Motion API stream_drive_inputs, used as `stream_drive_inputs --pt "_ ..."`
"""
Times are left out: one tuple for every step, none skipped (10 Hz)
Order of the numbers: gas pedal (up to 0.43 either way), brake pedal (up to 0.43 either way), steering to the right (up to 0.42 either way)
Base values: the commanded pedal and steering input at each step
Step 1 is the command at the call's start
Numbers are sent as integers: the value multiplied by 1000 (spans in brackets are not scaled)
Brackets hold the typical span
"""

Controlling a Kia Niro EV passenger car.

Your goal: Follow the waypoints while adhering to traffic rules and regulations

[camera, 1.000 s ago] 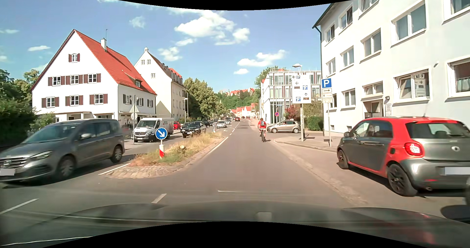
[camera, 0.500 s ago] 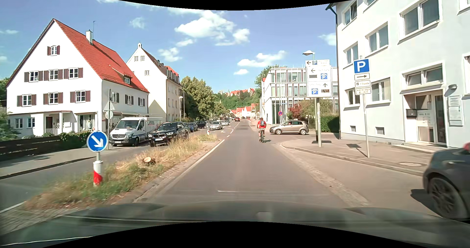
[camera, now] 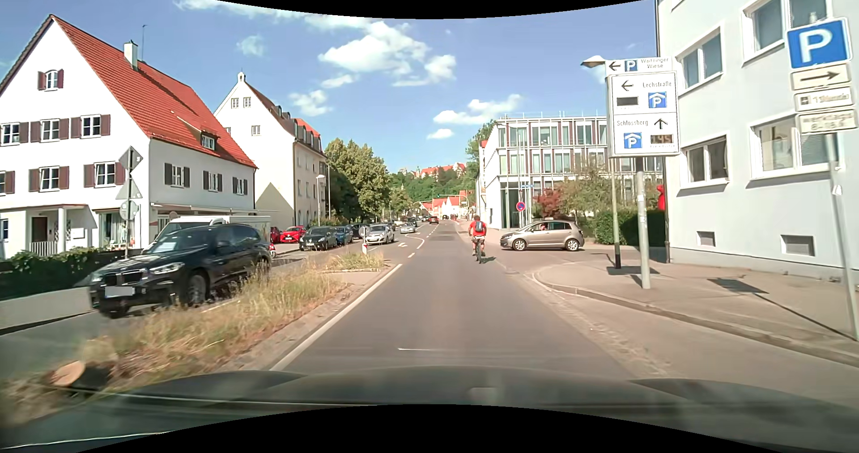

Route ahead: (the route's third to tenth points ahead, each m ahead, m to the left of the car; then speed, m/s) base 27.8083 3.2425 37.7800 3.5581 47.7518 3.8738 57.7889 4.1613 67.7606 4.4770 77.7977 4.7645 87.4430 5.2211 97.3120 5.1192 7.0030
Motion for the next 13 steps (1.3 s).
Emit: stream_drive_inputs --pt "0 6 -1" --pt "0 6 -2" --pt "0 6 -4" --pt "0 6 -7" --pt "0 6 -7" --pt "0 6 -6" --pt "0 6 -6" --pt "0 6 -4" --pt "0 6 -1" --pt "0 6 0" --pt "0 6 -3" --pt "0 6 -4" --pt "0 6 -4"
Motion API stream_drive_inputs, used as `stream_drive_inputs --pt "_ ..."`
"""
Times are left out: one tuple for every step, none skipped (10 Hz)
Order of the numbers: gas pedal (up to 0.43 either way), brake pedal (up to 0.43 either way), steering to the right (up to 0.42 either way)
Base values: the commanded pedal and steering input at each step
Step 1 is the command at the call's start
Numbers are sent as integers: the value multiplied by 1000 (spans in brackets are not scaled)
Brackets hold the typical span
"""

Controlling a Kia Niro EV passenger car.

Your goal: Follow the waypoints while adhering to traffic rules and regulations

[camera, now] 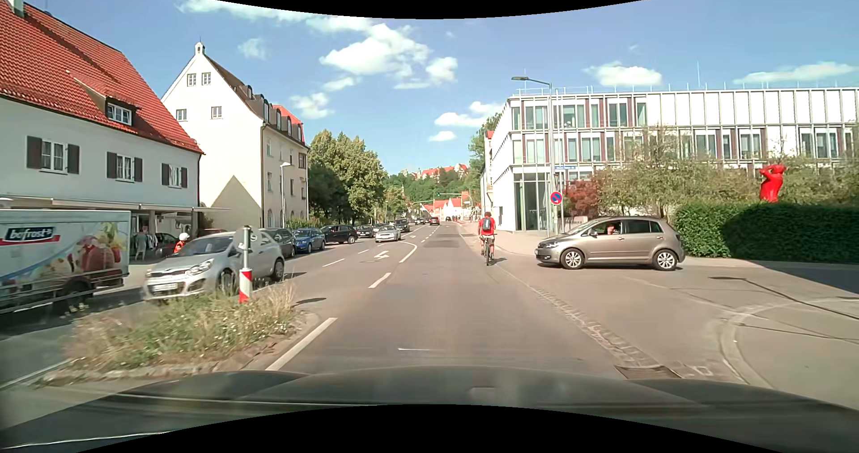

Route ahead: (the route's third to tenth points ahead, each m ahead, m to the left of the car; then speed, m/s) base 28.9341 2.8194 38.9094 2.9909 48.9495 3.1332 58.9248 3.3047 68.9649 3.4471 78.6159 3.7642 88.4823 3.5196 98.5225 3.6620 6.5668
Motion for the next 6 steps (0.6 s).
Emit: stream_drive_inputs --pt "0 6 -4" --pt "8 6 -4" --pt "8 6 -4" --pt "8 6 -5" --pt "8 6 -10" --pt "20 6 -12"
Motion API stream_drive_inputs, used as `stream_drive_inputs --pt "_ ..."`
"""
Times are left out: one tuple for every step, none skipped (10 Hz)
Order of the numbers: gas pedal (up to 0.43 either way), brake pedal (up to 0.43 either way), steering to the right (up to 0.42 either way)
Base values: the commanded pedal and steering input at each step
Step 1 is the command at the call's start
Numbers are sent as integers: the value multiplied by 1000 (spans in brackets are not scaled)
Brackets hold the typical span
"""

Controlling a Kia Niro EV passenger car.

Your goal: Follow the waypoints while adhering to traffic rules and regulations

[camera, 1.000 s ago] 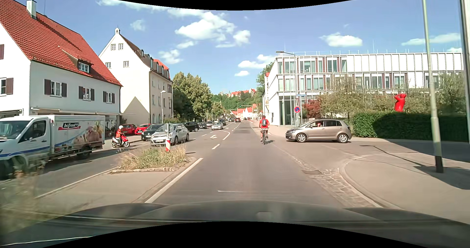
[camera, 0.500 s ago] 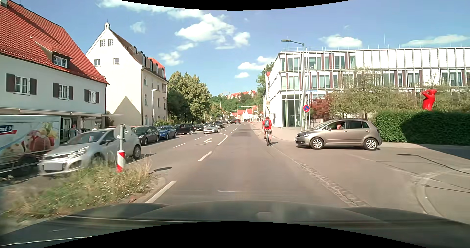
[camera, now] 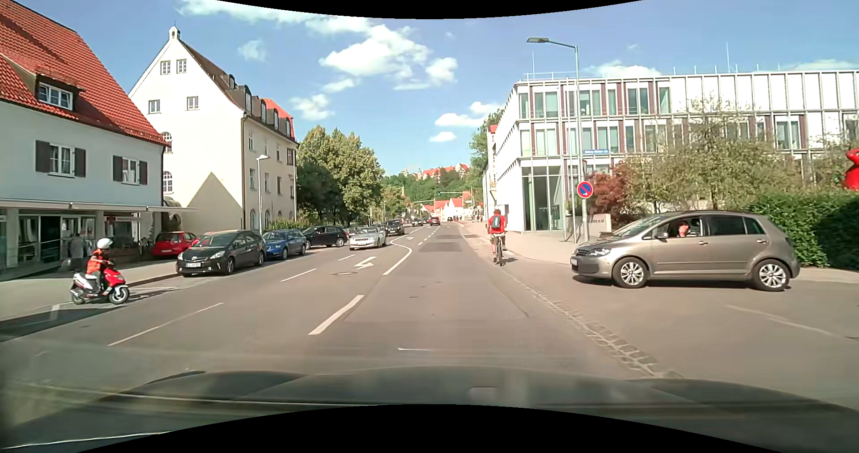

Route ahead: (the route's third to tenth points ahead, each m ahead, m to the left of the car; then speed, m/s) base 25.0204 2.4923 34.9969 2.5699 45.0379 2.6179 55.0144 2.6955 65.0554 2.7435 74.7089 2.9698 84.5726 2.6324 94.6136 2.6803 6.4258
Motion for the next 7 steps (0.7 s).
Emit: stream_drive_inputs --pt "39 6 -13" --pt "47 6 -16" --pt "59 6 -23" --pt "59 6 -22" --pt "59 6 -18" --pt "59 6 -16" --pt "47 6 -16"
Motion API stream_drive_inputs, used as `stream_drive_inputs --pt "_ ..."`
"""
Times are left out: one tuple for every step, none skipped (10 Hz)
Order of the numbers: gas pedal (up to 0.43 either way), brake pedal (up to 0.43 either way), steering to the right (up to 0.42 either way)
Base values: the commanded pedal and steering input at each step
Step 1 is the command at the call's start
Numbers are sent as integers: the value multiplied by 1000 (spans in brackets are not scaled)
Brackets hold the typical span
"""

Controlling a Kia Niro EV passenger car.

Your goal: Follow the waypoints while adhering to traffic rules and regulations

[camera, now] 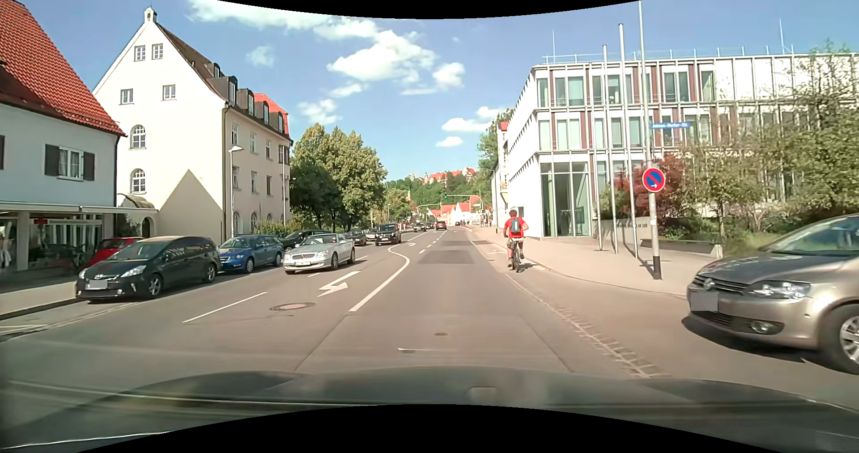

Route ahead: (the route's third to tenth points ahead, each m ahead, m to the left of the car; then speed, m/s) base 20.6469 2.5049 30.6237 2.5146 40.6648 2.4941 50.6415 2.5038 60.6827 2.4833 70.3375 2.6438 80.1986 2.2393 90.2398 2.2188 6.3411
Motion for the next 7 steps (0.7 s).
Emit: stream_drive_inputs --pt "47 6 -13" --pt "39 6 -9" --pt "8 6 -3" --pt "8 6 -1" --pt "8 6 -1" --pt "8 6 0" --pt "8 6 0"
